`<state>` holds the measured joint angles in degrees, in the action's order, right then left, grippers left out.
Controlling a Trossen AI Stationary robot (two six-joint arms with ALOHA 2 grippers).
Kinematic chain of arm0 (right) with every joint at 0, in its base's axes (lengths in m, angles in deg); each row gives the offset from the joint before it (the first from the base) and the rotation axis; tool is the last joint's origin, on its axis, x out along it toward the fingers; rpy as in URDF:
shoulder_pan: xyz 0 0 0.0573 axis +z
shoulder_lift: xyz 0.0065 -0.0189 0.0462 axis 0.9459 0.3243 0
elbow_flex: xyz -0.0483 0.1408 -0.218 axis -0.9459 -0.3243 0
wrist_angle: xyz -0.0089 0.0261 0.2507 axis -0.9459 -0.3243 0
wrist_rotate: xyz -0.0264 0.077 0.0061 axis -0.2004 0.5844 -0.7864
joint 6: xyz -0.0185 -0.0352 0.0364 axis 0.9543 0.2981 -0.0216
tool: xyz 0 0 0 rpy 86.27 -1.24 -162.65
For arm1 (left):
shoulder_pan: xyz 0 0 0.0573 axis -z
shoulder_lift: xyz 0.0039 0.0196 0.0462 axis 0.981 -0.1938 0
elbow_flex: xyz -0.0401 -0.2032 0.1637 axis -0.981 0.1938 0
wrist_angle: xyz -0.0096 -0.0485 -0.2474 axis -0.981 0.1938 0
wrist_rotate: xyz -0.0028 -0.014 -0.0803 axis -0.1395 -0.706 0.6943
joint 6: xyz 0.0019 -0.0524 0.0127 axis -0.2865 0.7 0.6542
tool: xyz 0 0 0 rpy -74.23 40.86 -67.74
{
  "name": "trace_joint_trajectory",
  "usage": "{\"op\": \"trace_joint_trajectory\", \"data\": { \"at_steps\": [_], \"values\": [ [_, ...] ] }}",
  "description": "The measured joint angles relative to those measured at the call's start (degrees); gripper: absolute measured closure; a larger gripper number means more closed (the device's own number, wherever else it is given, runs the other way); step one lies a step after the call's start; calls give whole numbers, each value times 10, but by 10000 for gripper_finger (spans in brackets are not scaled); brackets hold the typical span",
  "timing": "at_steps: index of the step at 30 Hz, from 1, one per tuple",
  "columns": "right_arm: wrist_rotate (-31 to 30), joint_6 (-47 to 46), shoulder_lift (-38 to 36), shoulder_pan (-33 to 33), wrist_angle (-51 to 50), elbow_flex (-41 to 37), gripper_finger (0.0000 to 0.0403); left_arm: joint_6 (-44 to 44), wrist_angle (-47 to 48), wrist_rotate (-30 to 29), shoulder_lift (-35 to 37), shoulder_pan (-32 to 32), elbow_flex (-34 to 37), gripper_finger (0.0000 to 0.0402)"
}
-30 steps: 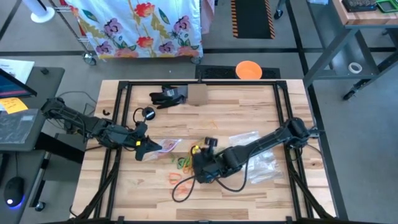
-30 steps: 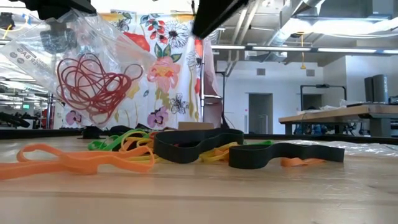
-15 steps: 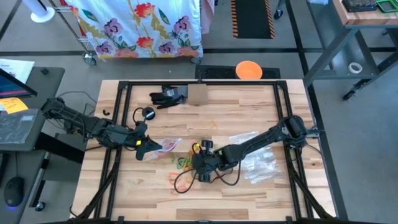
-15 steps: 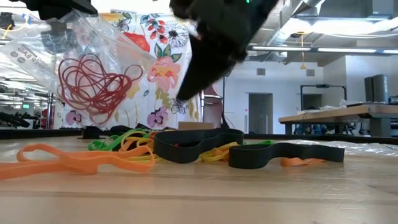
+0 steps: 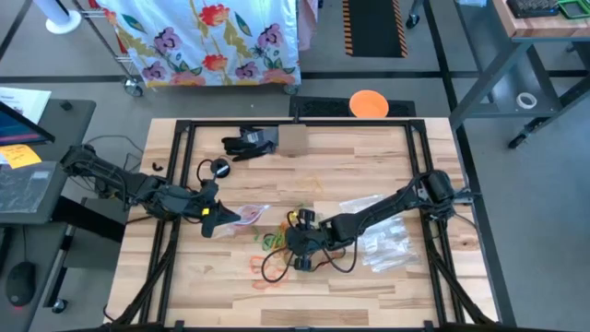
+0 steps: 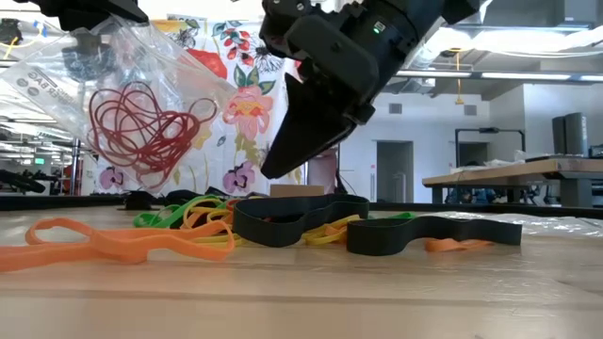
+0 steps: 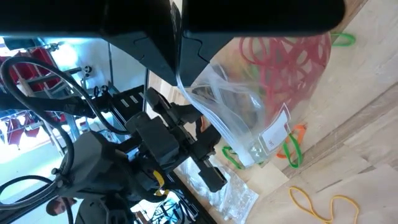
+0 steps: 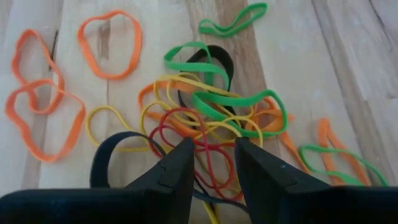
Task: Sort rubber bands
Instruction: Put the red rubber band into the transparent zip bag
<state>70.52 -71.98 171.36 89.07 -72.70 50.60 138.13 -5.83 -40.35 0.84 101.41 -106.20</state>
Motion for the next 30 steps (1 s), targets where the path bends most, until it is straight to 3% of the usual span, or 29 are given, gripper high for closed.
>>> {"op": "trace_joint_trajectory", "data": {
  "at_steps": [19, 23, 28, 30],
  "values": [
    [4, -3, 71, -2, 44, 2, 292, -3, 0, 0, 0, 0, 0, 401],
    [4, 4, 71, -2, 20, 16, 320, 0, -1, 1, 0, 0, 0, 401],
    [1, 33, 71, -2, -88, 69, 390, 4, -1, 1, 0, 0, 0, 402],
    [-8, 44, 71, -2, -116, 100, 394, 4, -1, 1, 0, 0, 0, 401]
  ]
}}
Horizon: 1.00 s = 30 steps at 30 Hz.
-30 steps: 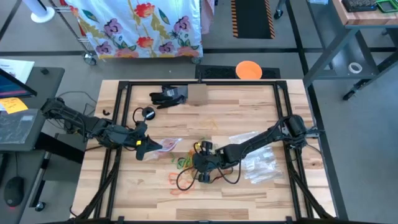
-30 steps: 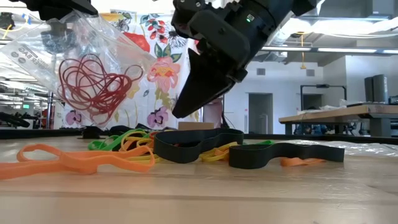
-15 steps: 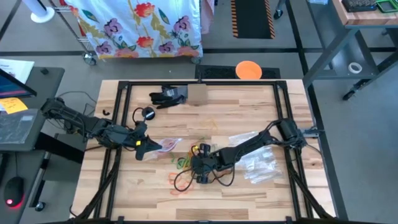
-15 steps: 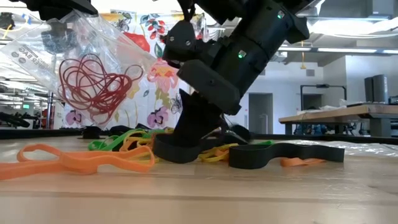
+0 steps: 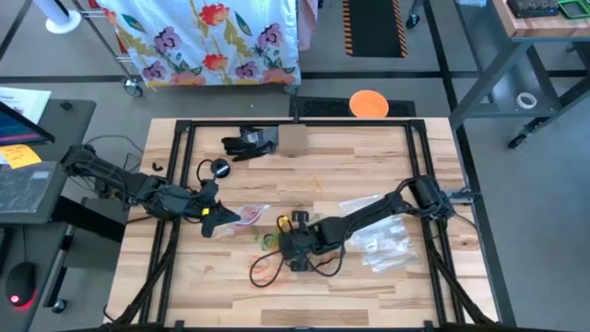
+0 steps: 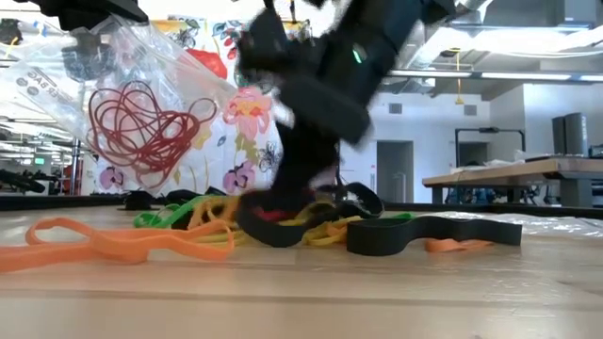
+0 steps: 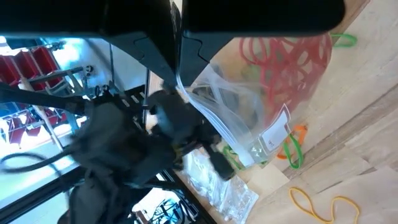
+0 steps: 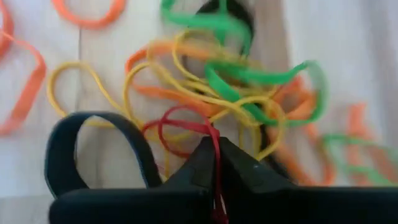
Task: Sort rubber bands
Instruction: Put the red rubber band into the transparent zip bag
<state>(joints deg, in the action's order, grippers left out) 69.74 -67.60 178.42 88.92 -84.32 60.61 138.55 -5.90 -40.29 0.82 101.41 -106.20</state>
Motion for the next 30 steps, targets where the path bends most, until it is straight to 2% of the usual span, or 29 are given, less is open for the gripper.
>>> {"op": "trace_joint_trajectory", "data": {
  "at_steps": [8, 14, 19, 21, 25, 26, 28, 30],
  "values": [
    [-24, 55, -2, 11, -66, 92, 399, -4, 0, 0, 0, 0, 0, 401],
    [-80, 42, -2, 26, -207, 157, 401, -8, 2, 4, 0, 0, 0, 401],
    [-147, -25, -2, 41, -338, 208, 401, -16, 5, 4, 0, 0, 0, 401],
    [-144, -37, -2, 46, -338, 214, 401, -19, 5, 4, 0, 0, 0, 402],
    [-53, 25, -2, 56, -275, 215, 402, -19, 5, 4, 0, 0, 0, 401],
    [-59, 29, -2, 57, -276, 215, 402, -20, 5, 4, 0, 0, 0, 402],
    [-128, -27, -2, 56, -324, 216, 402, -20, 5, 4, 0, 0, 0, 401],
    [-143, -92, -2, 44, -380, 215, 402, -20, 5, 4, 0, 0, 0, 401]
  ]
}}
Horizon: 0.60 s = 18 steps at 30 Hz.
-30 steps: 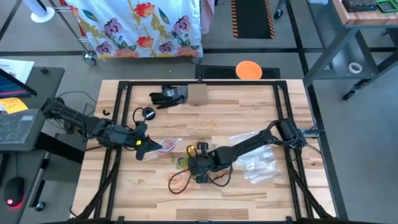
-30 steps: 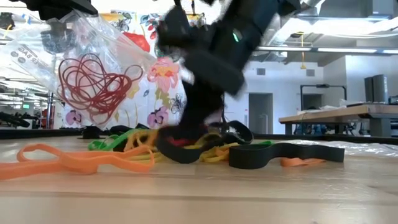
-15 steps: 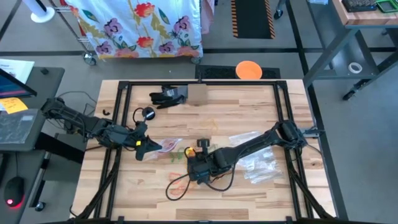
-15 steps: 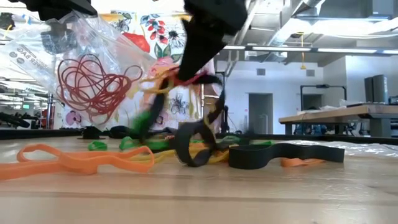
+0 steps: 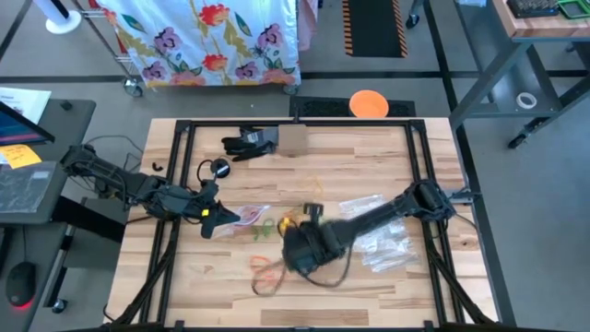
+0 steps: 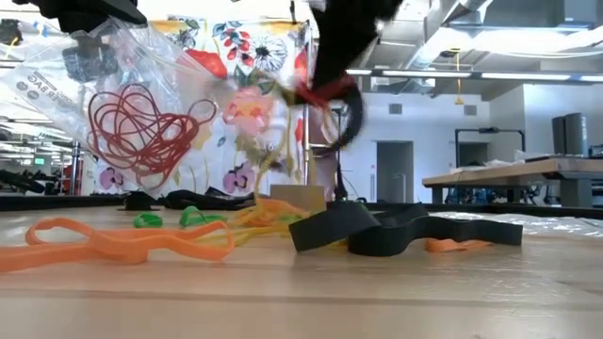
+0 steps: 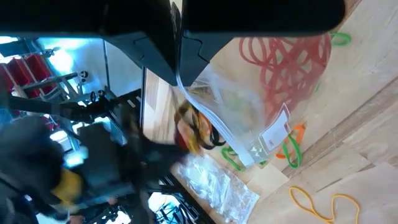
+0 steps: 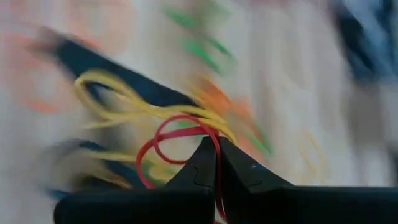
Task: Sort rubber bands
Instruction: Put the red rubber band into the transparent zip bag
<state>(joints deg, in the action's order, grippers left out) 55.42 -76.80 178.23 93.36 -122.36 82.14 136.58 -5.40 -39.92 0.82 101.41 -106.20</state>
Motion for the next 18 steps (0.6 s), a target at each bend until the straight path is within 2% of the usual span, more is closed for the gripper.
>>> {"op": "trace_joint_trajectory", "data": {
  "at_steps": [2, 4, 6, 8, 13, 18],
  "values": [
    [39, 11, 1, -7, 28, -7, 402, 1, 0, 0, 0, 0, 0, 402],
    [69, 66, 2, -3, 73, -12, 403, 1, -1, 0, 0, 0, 0, 401],
    [31, 49, 2, 5, 74, -12, 403, 1, -1, 0, 0, 0, 0, 401],
    [20, 10, 1, 3, 34, -11, 403, 1, -2, 0, 0, 0, 0, 401],
    [32, 26, 3, -7, 41, -12, 400, 5, -2, -1, 0, 0, 0, 402],
    [68, 35, 6, 1, 85, -12, 374, 3, -2, -3, -1, 0, 0, 401]
  ]
}}
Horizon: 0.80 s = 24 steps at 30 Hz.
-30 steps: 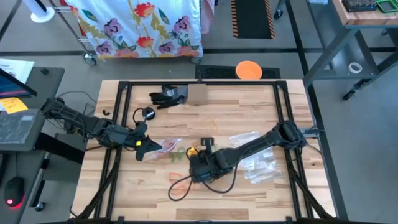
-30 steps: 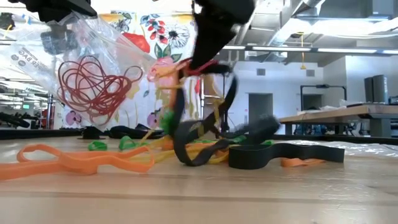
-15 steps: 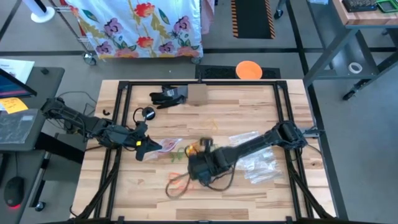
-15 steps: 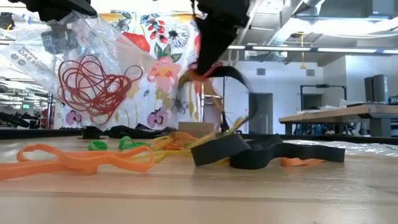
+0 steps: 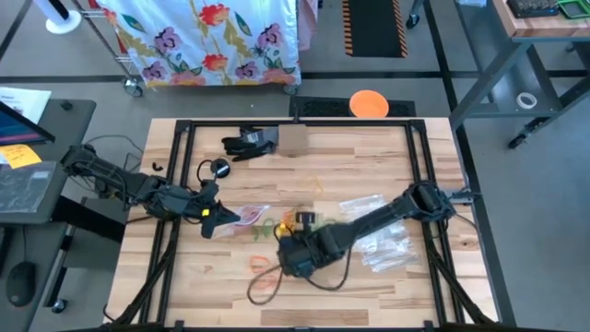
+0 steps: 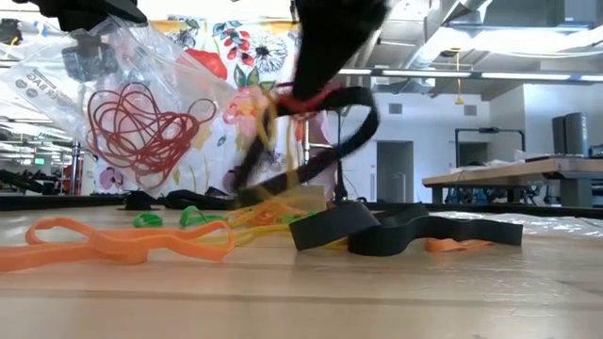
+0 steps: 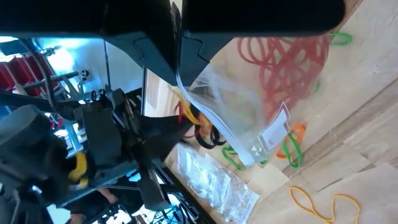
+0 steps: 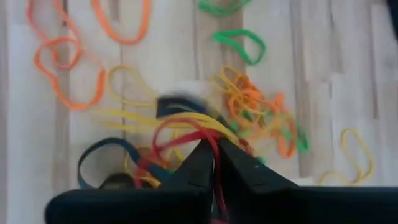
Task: Sort rubber bands
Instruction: Put the red rubber band into the transparent zip bag
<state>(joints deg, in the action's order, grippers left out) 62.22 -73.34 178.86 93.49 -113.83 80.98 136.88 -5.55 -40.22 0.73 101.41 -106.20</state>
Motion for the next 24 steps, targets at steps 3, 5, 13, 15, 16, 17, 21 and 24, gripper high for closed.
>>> {"op": "trace_joint_trajectory", "data": {
  "at_steps": [3, 5, 13, 15, 16, 17, 21, 24],
  "values": [
    [2, 0, 0, -5, 31, 0, 353, 0, -1, -3, 0, 0, 0, 402],
    [4, -2, 0, -6, 46, 0, 340, 0, -3, -3, 0, 0, 0, 401],
    [30, 21, 0, -7, 39, 0, 288, 0, -3, -1, 0, 0, 0, 401],
    [29, 35, 0, -6, 39, 0, 283, 0, -3, -1, 0, 0, 0, 402],
    [24, 41, -1, -5, 41, 0, 283, -1, -3, -1, 0, 0, 0, 401],
    [19, 47, 0, -5, 45, 0, 283, -3, -3, 0, 0, 0, 0, 401],
    [20, 87, 10, -10, 112, -23, 284, -5, -3, 1, 0, 0, 0, 401],
    [24, 106, 11, -18, 194, -69, 284, -5, -3, 1, 0, 0, 0, 401]
  ]
}}
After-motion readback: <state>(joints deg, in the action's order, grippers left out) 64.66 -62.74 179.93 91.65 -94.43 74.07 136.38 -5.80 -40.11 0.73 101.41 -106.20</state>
